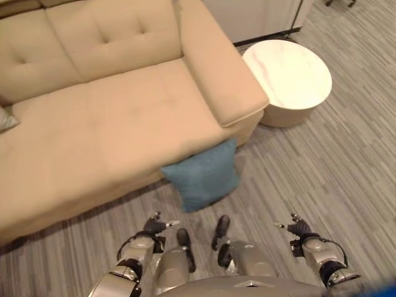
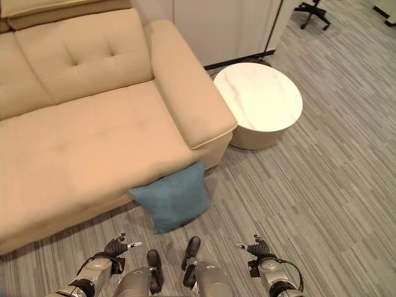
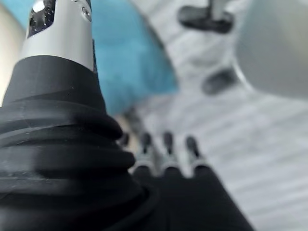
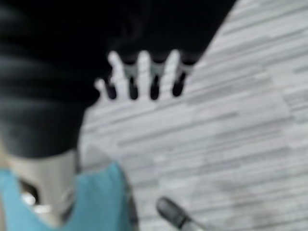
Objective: Pick up all the scattered cushions and arrange them neatly on the sofa.
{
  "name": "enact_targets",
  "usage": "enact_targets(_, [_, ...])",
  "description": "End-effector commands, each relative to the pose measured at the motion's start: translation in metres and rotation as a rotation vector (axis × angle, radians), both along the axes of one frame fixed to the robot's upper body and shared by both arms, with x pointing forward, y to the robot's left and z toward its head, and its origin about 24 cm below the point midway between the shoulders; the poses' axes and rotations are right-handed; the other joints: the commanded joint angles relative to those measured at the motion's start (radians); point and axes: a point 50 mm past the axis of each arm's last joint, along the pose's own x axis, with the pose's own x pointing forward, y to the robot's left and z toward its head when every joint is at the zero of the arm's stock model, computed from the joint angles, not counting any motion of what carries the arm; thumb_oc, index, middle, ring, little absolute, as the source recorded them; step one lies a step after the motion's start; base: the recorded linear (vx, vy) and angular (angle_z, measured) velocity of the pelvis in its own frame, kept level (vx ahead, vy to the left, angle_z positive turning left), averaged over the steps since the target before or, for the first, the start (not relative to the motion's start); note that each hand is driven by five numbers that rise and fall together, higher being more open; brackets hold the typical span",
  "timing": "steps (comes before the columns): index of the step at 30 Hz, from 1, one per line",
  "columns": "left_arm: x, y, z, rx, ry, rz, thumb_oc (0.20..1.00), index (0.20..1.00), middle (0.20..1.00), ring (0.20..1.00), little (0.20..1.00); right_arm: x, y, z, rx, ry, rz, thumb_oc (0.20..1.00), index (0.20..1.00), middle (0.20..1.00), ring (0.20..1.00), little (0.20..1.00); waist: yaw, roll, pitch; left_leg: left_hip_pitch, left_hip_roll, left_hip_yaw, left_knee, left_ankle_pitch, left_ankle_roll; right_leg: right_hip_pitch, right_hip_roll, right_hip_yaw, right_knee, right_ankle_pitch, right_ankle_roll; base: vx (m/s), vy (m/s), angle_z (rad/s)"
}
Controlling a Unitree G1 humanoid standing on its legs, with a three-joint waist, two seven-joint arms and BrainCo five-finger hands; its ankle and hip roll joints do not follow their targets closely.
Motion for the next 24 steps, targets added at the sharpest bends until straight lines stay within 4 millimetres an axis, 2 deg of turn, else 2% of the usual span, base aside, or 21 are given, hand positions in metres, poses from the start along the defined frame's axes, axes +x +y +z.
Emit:
enact_targets(1, [-0.024, 0.029, -0.002, 0.053, 0.047, 0.093, 1.0, 1.0, 1.0, 1.0, 1.0, -0.003, -0.001, 0.0, -0.002, -0.001, 0.001, 1.0, 1.0, 1.0, 1.0, 1.0, 0.018, -0.003, -0.024, -0.007, -0.02, -0.096, 0.012, 0.006, -0.012, 0.067, -0.1, 0.159, 0.126, -0.016, 0.098, 0.23, 0.288, -0.3])
enact_targets(3, [-0.025, 0.031, -0.002, 0.058, 0.049, 0.095, 1.0, 1.0, 1.0, 1.0, 1.0, -0.001, 0.002, 0.0, 0.008, -0.01, 0.005, 1.0, 1.0, 1.0, 1.0, 1.0, 0.021, -0.001, -0.022, 0.005, -0.026, -0.105, 0.005, 0.0, -0.003, 0.057, -0.11, 0.164, 0.171, -0.016, 0.105, 0.16, 0.16, -0.56])
enact_targets(4, [-0.025, 0.034, 0.0, 0.065, 0.04, 0.102, 1.0, 1.0, 1.0, 1.0, 1.0, 0.005, 0.006, 0.003, 0.008, -0.029, 0.039, 1.0, 1.0, 1.0, 1.0, 1.0, 0.03, 0.005, -0.008, 0.023, -0.037, -0.121, -0.004, -0.008, 0.013, 0.023, -0.136, 0.188, 0.268, 0.017, 0.117, 0.13, 0.112, 0.01])
enact_targets(5, [-0.021, 0.035, 0.002, 0.067, 0.026, 0.1, 1.0, 1.0, 1.0, 1.0, 1.0, 0.009, 0.008, 0.005, 0.016, -0.044, 0.041, 1.0, 1.0, 1.0, 1.0, 1.0, 0.025, 0.01, -0.001, 0.032, -0.038, -0.141, -0.01, -0.007, 0.017, -0.002, -0.131, 0.227, 0.321, 0.031, 0.12, 0.13, 0.112, 0.26])
enact_targets(6, [-0.021, 0.035, 0.002, 0.067, 0.026, 0.1, 1.0, 1.0, 1.0, 1.0, 1.0, 0.009, 0.008, 0.005, 0.016, -0.045, 0.041, 1.0, 1.0, 1.0, 1.0, 1.0, 0.025, 0.009, -0.001, 0.032, -0.039, -0.141, -0.01, -0.007, 0.017, -0.002, -0.131, 0.227, 0.322, 0.03, 0.12, 0.08, 0.012, 0.21])
enact_targets(8, [-0.015, 0.038, 0.006, 0.074, 0.003, 0.101, 1.0, 1.0, 1.0, 1.0, 1.0, 0.013, 0.01, 0.007, 0.025, -0.067, 0.045, 1.0, 1.0, 1.0, 1.0, 1.0, 0.009, 0.02, 0.004, 0.047, -0.043, -0.18, -0.019, -0.007, 0.015, -0.048, -0.094, 0.324, 0.356, 0.035, 0.118, 0.12, 0.029, 0.51])
enact_targets(9, [-0.014, 0.038, 0.007, 0.076, -0.007, 0.104, 1.0, 1.0, 1.0, 1.0, 1.0, 0.015, 0.01, 0.008, 0.029, -0.072, 0.045, 1.0, 1.0, 1.0, 1.0, 1.0, 0.006, 0.023, 0.005, 0.058, -0.045, -0.189, -0.024, -0.012, 0.013, -0.061, -0.094, 0.339, 0.339, 0.031, 0.113, 0.23, 0.021, 0.6])
enact_targets(10, [-0.011, 0.04, 0.008, 0.083, -0.012, 0.106, 1.0, 1.0, 1.0, 1.0, 1.0, 0.021, 0.012, 0.012, 0.03, -0.091, 0.061, 1.0, 1.0, 1.0, 1.0, 1.0, -0.003, 0.022, 0.006, 0.081, -0.053, -0.211, -0.04, -0.017, 0.007, -0.094, -0.087, 0.369, 0.266, 0.036, 0.112, 0.26, -0.021, 0.46])
enact_targets(12, [-0.013, 0.04, 0.007, 0.084, -0.01, 0.112, 1.0, 1.0, 1.0, 1.0, 1.0, 0.026, 0.014, 0.014, 0.028, -0.107, 0.083, 1.0, 1.0, 1.0, 1.0, 1.0, -0.012, 0.014, 0.009, 0.111, -0.066, -0.232, -0.053, -0.026, -0.001, -0.108, -0.091, 0.395, 0.16, 0.077, 0.132, 0.27, -0.06, 0.26])
enact_targets(15, [-0.017, 0.041, 0.006, 0.086, 0.004, 0.117, 1.0, 1.0, 1.0, 1.0, 1.0, 0.028, 0.016, 0.016, 0.033, -0.122, 0.102, 1.0, 1.0, 1.0, 1.0, 1.0, -0.034, 0.013, 0.011, 0.151, -0.073, -0.281, -0.074, -0.034, -0.014, -0.135, -0.063, 0.478, 0.058, 0.114, 0.157, 0.22, -0.077, 0.23])
enact_targets(17, [-0.018, 0.041, 0.005, 0.087, 0.011, 0.112, 1.0, 1.0, 1.0, 1.0, 1.0, 0.027, 0.017, 0.016, 0.034, -0.123, 0.11, 1.0, 1.0, 1.0, 1.0, 1.0, -0.039, 0.014, 0.012, 0.163, -0.072, -0.295, -0.078, -0.036, -0.019, -0.136, -0.059, 0.483, 0.038, 0.117, 0.161, 0.17, -0.099, 0.55])
enact_targets(18, [-0.022, 0.04, 0.003, 0.086, 0.029, 0.102, 1.0, 1.0, 1.0, 1.0, 1.0, 0.024, 0.016, 0.015, 0.034, -0.12, 0.116, 1.0, 1.0, 1.0, 1.0, 1.0, -0.047, 0.01, 0.006, 0.18, -0.075, -0.325, -0.086, -0.038, -0.029, -0.121, -0.052, 0.504, 0.043, 0.116, 0.162, 0.23, -0.185, 0.61])
enact_targets(20, [-0.022, 0.038, 0.002, 0.082, 0.024, 0.106, 1.0, 1.0, 1.0, 1.0, 1.0, 0.024, 0.017, 0.015, 0.031, -0.121, 0.126, 1.0, 1.0, 1.0, 1.0, 1.0, -0.044, 0.006, 0.006, 0.184, -0.074, -0.328, -0.083, -0.041, -0.032, -0.109, -0.06, 0.487, 0.037, 0.123, 0.162, 0.11, -0.137, 0.59])
enact_targets(22, [-0.019, 0.033, 0.002, 0.07, 0.02, 0.102, 1.0, 1.0, 1.0, 1.0, 1.0, 0.024, 0.016, 0.015, 0.02, -0.117, 0.139, 1.0, 1.0, 1.0, 1.0, 1.0, -0.047, 0.012, -0.007, 0.181, -0.055, -0.336, -0.095, -0.029, -0.051, -0.099, -0.053, 0.489, 0.046, 0.121, 0.156, 0.05, -0.165, 0.27])
enact_targets(24, [-0.014, 0.028, 0.002, 0.054, 0.003, 0.096, 1.0, 1.0, 1.0, 1.0, 1.0, 0.026, 0.014, 0.017, 0.003, -0.122, 0.155, 1.0, 1.0, 1.0, 1.0, 1.0, -0.048, 0.023, -0.013, 0.167, -0.025, -0.33, -0.103, -0.005, -0.073, -0.09, -0.065, 0.438, 0.037, 0.115, 0.148, 0.01, -0.224, 0.57])
